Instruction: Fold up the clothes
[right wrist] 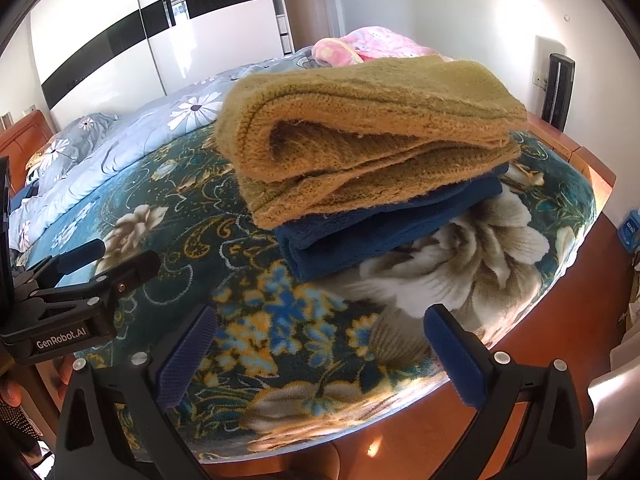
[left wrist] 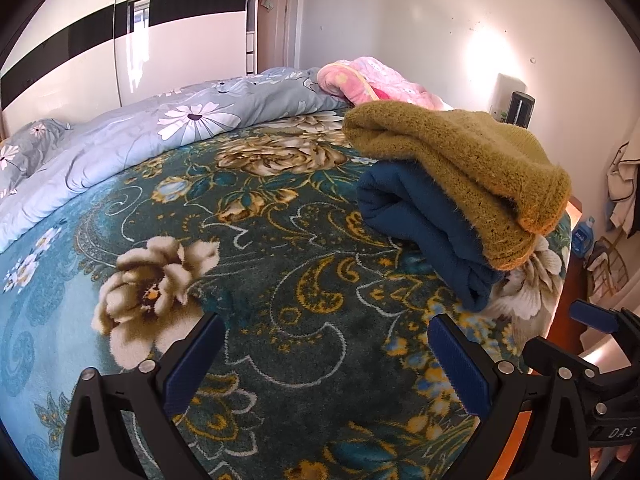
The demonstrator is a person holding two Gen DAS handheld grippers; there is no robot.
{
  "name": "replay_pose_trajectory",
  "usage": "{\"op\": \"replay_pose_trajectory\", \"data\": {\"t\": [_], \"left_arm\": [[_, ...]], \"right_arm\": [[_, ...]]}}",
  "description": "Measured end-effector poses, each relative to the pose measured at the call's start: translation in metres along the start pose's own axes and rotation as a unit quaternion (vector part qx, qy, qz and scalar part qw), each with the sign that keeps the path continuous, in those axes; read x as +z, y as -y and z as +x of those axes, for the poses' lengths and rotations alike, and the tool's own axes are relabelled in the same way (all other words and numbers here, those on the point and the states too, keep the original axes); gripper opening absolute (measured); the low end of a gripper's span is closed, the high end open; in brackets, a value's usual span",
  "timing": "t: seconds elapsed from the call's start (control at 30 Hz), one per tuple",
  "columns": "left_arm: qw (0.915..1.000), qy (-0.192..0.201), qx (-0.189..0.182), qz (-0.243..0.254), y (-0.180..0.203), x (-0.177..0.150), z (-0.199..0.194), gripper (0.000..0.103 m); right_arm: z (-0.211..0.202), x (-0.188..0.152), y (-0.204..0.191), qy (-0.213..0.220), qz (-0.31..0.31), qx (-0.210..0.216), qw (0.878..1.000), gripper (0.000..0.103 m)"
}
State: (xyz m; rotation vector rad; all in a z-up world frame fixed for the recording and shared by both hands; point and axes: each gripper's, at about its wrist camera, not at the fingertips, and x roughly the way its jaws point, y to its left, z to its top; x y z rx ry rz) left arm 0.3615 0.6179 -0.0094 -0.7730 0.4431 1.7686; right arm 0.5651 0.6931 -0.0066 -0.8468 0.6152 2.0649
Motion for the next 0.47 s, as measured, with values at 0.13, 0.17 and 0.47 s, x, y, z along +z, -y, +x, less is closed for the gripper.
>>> {"op": "replay_pose_trajectory", "data": {"t": [0.13, 0.17, 0.47], "left_arm": [[1.0, 0.001, 0.003, 0.0, 0.0004, -0.0002, -0.0002, 0.103], [1.0, 0.001, 0.003, 0.0, 0.0005, -0.0003, -0.0002, 0.103], [0.9999, -0.001, 0.01, -0.005, -0.0075, -0.0042, 0.0063, 0.103]], "right_arm": [[0.0005, 0.0002, -0.0004, 0.0, -0.001, 0.0, 1.0, 0.103], [0.0003, -0.0001, -0.0004, 0.0, -0.001, 0.0, 1.0, 0.103], [0.003, -0.0011, 0.0009, -0.003, 0.0, 0.001, 1.0, 0.103]]}}
